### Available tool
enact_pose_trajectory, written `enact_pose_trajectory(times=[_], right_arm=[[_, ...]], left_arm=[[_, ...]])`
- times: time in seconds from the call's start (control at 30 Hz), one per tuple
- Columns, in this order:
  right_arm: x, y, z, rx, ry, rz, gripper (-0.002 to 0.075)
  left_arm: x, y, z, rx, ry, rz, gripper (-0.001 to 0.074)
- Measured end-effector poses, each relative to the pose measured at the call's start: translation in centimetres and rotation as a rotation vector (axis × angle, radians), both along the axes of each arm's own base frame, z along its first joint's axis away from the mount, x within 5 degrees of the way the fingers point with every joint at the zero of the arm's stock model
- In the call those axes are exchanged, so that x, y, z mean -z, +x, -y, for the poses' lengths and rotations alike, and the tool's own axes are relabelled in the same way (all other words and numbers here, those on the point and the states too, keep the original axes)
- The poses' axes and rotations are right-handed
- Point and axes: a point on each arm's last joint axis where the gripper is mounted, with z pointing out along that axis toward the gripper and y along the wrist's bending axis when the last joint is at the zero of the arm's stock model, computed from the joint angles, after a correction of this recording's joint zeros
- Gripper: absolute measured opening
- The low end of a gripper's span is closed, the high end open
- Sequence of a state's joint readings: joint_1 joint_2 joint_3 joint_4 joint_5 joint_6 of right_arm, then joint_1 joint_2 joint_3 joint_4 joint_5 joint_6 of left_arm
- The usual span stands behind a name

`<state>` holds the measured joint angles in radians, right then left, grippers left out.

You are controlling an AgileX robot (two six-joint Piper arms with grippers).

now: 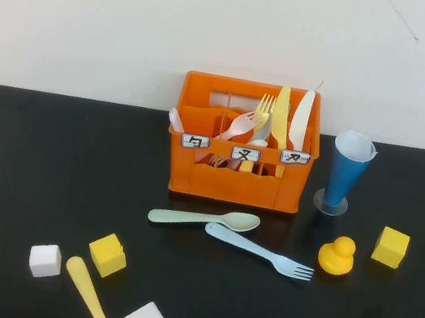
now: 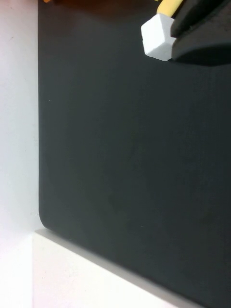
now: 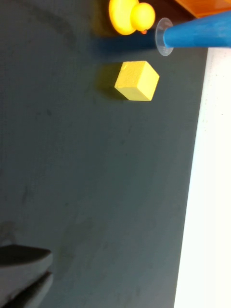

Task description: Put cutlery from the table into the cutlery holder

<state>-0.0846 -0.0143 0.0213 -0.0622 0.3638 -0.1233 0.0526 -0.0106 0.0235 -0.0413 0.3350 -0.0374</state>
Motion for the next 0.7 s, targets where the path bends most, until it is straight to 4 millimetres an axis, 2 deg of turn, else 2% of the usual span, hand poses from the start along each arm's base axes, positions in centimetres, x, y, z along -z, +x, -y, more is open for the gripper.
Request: enact_pose_trajectory(times=[0.07,0.13,0.3,0.37,0.57,0.63,0.7], right_arm=[[0.0,0.0,0.0,0.000,0.000,0.000,-0.0004],[0.0,0.0,0.0,0.000,0.000,0.000,-0.0004],[0.0,0.0,0.0,0.000,0.000,0.000,-0.0004],[0.0,0.0,0.0,0.000,0.000,0.000,-0.0004],[0.0,0.0,0.0,0.000,0.000,0.000,-0.0004],[0.0,0.0,0.0,0.000,0.000,0.000,-0.0004],[0.0,0.0,0.0,0.000,0.000,0.000,-0.0004]], left_arm=[[0.0,0.0,0.0,0.000,-0.008,0.003,-0.0001],[-0.2,0.1,0.2,-0.006,-0.117,0.025,-0.0001],[-1.5,0.4,1.0,-0.056,-0.773,0.166,-0.0001],[-1.9,0.4,0.8,-0.070,-0.880,0.214,-0.0001],[-2.8,0.4,0.3,-0.108,-1.010,0.322,-0.0001],[-2.8,0.4,0.5,-0.077,-0.919,0.298,-0.0001],[-4.1,0.0,1.3,0.016,-0.775,0.244,-0.0001]])
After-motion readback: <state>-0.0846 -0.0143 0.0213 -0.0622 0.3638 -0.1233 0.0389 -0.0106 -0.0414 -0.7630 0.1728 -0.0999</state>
